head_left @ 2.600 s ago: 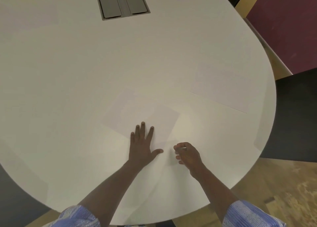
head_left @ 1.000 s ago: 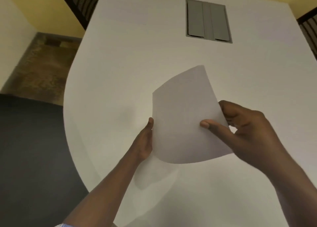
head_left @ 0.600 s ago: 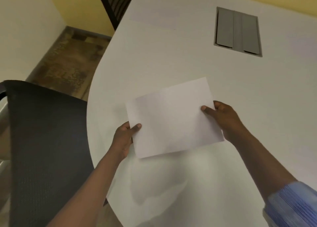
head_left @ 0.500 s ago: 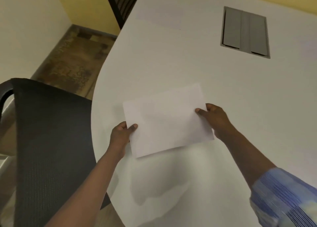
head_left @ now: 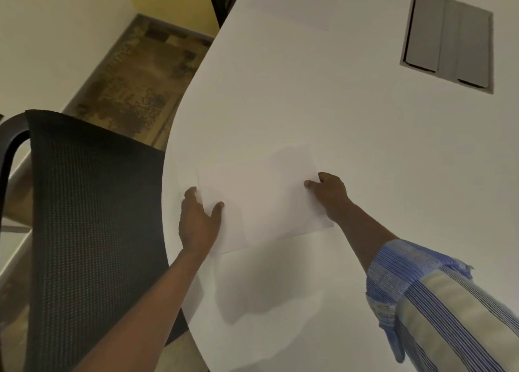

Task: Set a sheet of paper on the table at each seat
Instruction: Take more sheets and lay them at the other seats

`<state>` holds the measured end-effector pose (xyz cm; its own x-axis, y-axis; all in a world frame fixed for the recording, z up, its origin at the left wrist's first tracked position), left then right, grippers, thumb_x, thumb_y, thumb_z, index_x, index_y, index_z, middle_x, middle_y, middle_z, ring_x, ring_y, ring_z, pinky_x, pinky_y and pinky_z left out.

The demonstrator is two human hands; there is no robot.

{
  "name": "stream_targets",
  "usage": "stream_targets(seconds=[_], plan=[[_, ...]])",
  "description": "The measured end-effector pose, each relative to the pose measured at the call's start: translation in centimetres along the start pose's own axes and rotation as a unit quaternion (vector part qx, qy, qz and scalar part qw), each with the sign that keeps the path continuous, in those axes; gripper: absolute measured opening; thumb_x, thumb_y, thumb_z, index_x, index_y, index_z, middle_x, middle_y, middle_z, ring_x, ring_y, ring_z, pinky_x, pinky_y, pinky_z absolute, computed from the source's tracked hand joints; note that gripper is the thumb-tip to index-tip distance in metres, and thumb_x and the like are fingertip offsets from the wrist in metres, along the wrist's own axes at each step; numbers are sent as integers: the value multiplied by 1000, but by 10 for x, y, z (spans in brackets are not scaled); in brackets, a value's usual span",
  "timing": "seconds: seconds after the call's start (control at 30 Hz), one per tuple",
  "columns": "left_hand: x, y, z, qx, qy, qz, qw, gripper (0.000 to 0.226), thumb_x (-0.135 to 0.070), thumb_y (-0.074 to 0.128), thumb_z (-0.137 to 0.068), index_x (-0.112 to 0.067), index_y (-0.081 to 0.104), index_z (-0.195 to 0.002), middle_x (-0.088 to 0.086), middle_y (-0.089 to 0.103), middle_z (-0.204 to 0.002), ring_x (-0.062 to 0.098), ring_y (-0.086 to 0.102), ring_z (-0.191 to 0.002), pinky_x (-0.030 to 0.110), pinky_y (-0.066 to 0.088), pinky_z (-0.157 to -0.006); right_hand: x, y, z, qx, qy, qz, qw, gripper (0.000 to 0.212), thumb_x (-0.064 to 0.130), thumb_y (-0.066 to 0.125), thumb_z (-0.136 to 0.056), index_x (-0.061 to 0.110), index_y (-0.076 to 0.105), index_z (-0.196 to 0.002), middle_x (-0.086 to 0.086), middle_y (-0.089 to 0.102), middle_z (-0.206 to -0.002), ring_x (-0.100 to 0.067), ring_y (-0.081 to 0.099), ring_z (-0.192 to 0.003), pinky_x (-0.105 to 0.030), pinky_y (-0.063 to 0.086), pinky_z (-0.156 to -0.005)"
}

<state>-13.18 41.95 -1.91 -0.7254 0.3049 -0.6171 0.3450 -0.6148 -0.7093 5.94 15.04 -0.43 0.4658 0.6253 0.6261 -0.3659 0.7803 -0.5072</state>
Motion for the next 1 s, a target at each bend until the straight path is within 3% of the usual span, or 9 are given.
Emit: stream_targets(seconds=[0.07,0.17,0.27,0.37,0.47,0.57,0.67,0.77,1.0], plan=[[-8,1,4,-24,91,-97,991,93,-60,68,-84,-22,22,-155,12,39,-151,33,41,-136,51,41,-108,1,2,-4,1,-2,2,1000,12,26,68,-88,20,66,-77,0,68,-83,-29,66,-86,-35,52,-75],[-6,19,4,39,212,-219,951,106,-77,55,-82,-24,7,-161,14,3,-168,36,8,-153,55,17,-120,1,5,-11,-4,0,14,1000,10,28,68,-88,19,71,-91,-3,72,-96,-31,69,-99,-37,56,-82],[5,33,2,67,246,-268,929,107,-84,40,-82,-24,2,-161,12,-16,-167,37,-10,-154,60,7,-122,4,2,-10,-54,-16,39,998,40,34,68,-91,17,62,-127,-6,68,-123,-29,63,-116,-32,49,-92],[5,35,2,56,259,-282,922,104,-83,37,-84,-22,4,-161,13,-16,-167,39,-11,-153,63,8,-121,12,3,6,-133,-177,174,959,63,42,64,-93,16,45,-146,-13,54,-142,-34,53,-127,-43,44,-101],[4,36,3,42,265,-285,920,103,-81,37,-85,-21,4,-161,14,-13,-167,40,-10,-153,64,10,-121,-1,23,20,-101,-291,308,900,73,51,55,-94,17,35,-156,-16,35,-161,-37,41,-142,-49,37,-112],[4,39,3,30,266,-295,917,103,-81,36,-85,-21,3,-161,15,-12,-167,40,-9,-153,63,9,-121,-25,42,22,-29,-293,406,865,78,62,35,-96,23,21,-162,-13,14,-170,-37,22,-153,-53,24,-120],[3,40,3,32,261,-304,916,103,-82,36,-85,-22,2,-161,14,-13,-167,40,-9,-153,64,9,-120,-33,47,19,4,-277,439,855,79,64,27,-97,25,8,-163,-10,-4,-171,-34,4,-157,-55,13,-123],[1,39,2,32,254,-307,917,102,-83,33,-85,-22,1,-161,14,-13,-167,40,-9,-153,63,10,-121,-26,45,17,10,-269,454,849,81,65,23,-95,25,5,-163,-10,-6,-171,-34,2,-158,-55,13,-123],[-3,35,4,44,254,-280,925,103,-83,33,-83,-25,-1,-161,10,-14,-168,40,-4,-154,64,13,-120,-16,24,39,6,-266,433,861,78,57,38,-101,25,3,-163,-8,-6,-171,-32,0,-158,-51,10,-124]])
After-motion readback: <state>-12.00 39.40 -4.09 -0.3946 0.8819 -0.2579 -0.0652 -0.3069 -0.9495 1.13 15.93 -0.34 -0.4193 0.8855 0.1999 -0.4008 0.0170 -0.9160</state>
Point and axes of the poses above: each hand's wrist, its own z-axis away from the middle knuckle, its own y-axis out of the palm, x = y × z, the point moved 5 cm from there along -z, towards the middle knuckle
